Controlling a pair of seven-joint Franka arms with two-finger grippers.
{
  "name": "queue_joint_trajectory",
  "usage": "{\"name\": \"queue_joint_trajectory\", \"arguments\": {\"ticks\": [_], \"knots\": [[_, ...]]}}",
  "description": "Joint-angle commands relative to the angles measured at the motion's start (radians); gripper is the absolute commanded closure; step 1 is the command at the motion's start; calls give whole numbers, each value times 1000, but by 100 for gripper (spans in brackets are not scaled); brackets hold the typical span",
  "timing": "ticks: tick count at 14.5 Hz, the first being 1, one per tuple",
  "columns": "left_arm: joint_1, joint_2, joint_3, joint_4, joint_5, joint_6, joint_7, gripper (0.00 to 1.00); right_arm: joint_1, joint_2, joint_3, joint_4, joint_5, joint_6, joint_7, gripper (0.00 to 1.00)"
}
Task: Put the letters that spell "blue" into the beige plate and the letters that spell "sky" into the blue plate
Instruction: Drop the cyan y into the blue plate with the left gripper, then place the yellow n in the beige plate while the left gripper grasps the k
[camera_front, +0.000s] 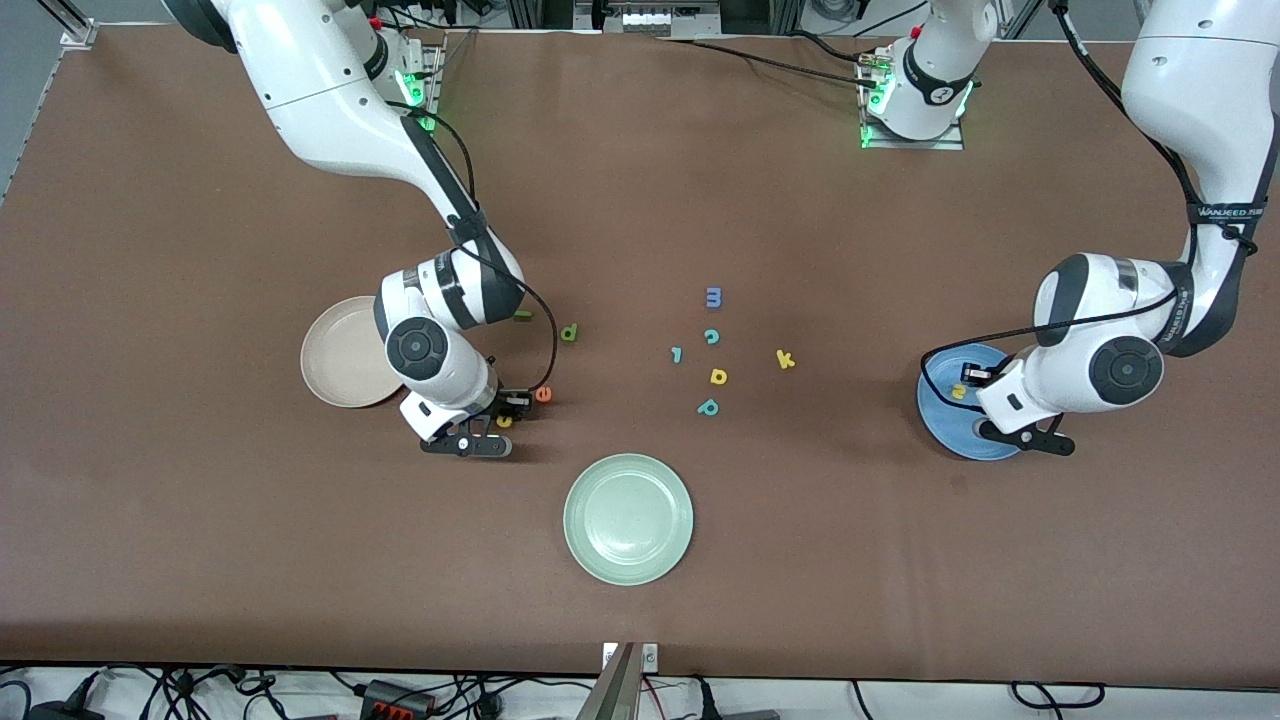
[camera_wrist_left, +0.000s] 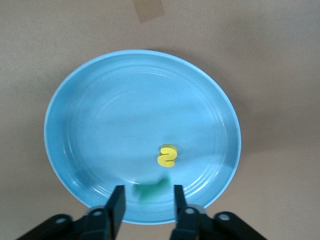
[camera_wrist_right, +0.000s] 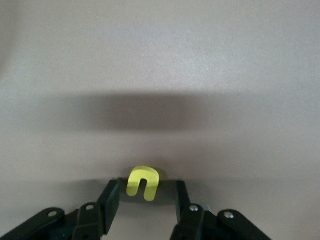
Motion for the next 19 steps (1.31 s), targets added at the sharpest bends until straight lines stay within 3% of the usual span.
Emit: {"name": "queue_joint_trajectory", "arguments": {"ticks": [1,4,5,7,9,12,19], "knots": [[9,-7,-22,-3,6,0,16,0,-3,23,5,38,11,-13,4,62],[0,-13,-26,1,6,-4,-2,0,-3,23,5,38,11,-13,2,73],[0,-16,-32,1,6,-6,-2,0,-5,23,5,38,10,-13,1,81],[2,-21,-75,1,4,-21,-45,0,-6,15,5,38,9,-28,-2,88],[3,-21,-152,-4,6,-34,-152,0,-18,-12,3,32,13,-64,-2,90],[-3,-7,-224,-27,6,-24,-330,0,-73,-111,2,-3,13,-254,-42,90],[-193,65,-244,-81,12,156,-738,0,-173,-316,-18,-350,-6,-253,-166,90]]}}
